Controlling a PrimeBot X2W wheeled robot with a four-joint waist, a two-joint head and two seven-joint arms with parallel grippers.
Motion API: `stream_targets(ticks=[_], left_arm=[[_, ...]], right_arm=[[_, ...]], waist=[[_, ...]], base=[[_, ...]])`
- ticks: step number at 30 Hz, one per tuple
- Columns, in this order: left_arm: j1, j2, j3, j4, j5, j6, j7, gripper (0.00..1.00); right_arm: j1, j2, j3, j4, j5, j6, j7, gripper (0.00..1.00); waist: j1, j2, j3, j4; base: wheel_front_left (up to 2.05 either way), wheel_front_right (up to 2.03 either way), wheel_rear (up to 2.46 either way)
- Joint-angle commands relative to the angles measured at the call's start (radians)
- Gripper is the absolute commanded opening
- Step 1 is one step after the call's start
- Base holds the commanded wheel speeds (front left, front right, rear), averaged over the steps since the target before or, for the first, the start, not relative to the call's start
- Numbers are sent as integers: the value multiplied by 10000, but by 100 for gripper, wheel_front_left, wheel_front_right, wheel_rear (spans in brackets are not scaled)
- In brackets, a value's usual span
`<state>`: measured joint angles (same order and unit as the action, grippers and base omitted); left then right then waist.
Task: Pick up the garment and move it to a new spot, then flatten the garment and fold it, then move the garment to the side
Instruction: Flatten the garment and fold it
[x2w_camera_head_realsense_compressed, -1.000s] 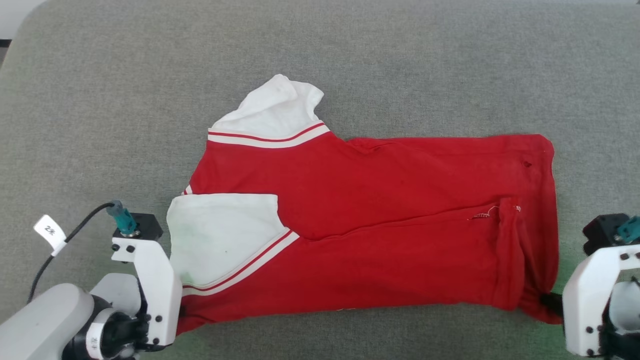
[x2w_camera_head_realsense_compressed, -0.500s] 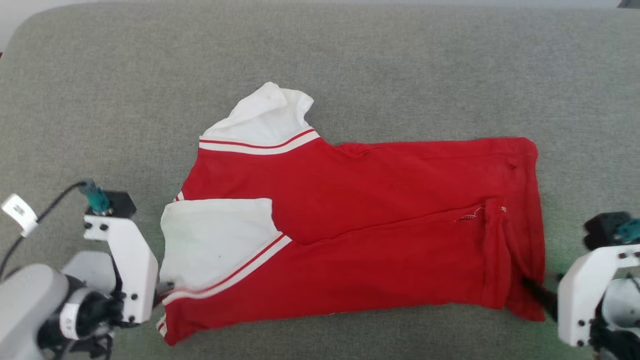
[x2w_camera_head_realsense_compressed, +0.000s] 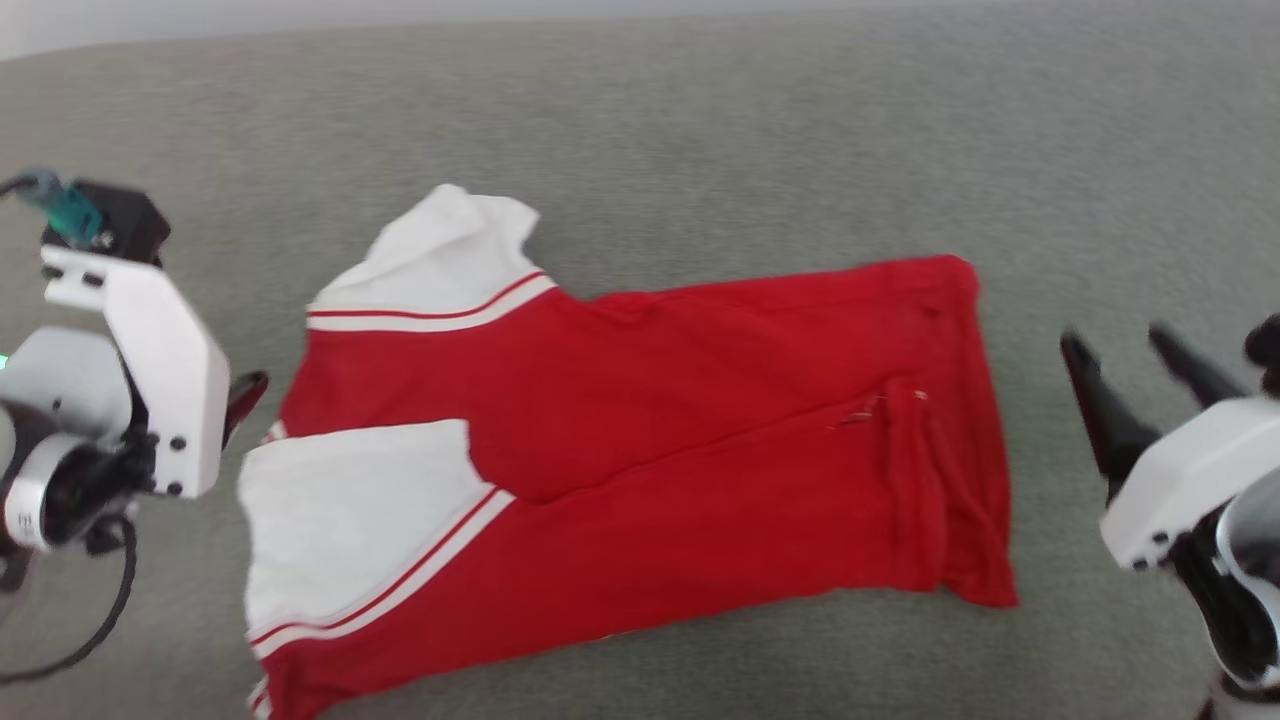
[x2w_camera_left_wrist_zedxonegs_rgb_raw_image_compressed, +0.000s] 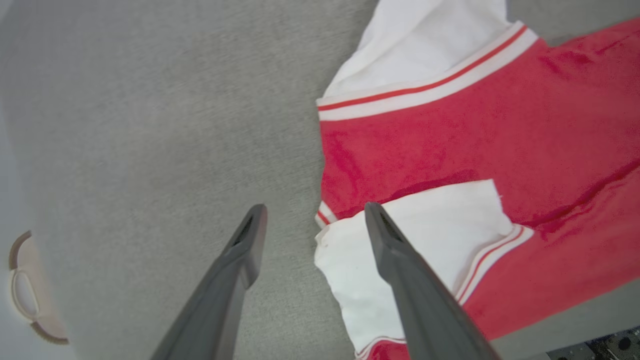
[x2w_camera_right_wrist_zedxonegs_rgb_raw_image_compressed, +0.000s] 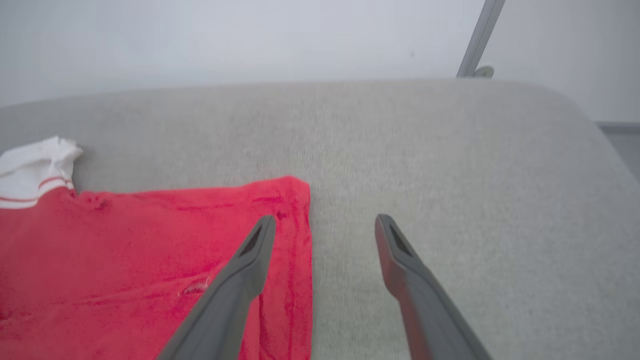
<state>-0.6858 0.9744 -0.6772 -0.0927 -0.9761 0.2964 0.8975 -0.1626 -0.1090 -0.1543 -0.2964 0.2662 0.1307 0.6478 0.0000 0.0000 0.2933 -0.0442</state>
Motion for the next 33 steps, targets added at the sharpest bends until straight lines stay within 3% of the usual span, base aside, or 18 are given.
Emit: stream_targets(ticks=[1,2,3,7,13,20,28,29,30,33], left_arm=[[-211,-205,-33,121,74,-131,-5,100],[-211,-205,-33,121,74,-131,-5,100],[-671,-311,-70,516,324,-375,-63,100],[-1512,-750,-147,1472,651,-887,-288,100],[-2639,-1348,-143,3106,940,-1451,-527,100],[-3572,-1906,-360,4870,962,-1712,-25,100],[-3926,-2423,-756,6340,894,-1403,1130,100],[-3923,-2507,-810,6433,825,-1459,1267,39],[-3934,-2573,-832,6548,754,-1429,1453,0],[-4108,-2753,-870,6676,770,-1362,1587,0]], right_arm=[[-206,115,38,-74,-104,0,-423,100],[-206,115,38,-74,-104,0,-423,100],[-426,214,259,-75,-395,0,-1347,100],[-700,387,603,174,-779,0,-2756,100],[-976,562,1232,804,-929,0,-4014,100],[-1306,596,1827,1598,-594,0,-4249,100],[-1956,588,2377,2357,-287,0,-3712,100],[-2081,588,2396,2507,-234,0,-3586,100],[-2240,590,2451,2652,-208,0,-3460,100],[-2792,590,2658,3108,-182,0,-2966,100]], waist=[[0,0,149,-365],[0,0,149,-365],[0,0,265,-649],[0,0,527,-1212],[0,0,963,-1944],[0,0,1402,-2406],[0,0,1771,-2453],[0,0,1807,-2430],[0,0,1845,-2404],[0,0,1968,-2286]], base=[[0,0,0],[0,0,0],[0,0,0],[0,0,0],[0,0,0],[0,0,0],[0,0,0],[0,0,0],[0,0,0],[0,0,0]])
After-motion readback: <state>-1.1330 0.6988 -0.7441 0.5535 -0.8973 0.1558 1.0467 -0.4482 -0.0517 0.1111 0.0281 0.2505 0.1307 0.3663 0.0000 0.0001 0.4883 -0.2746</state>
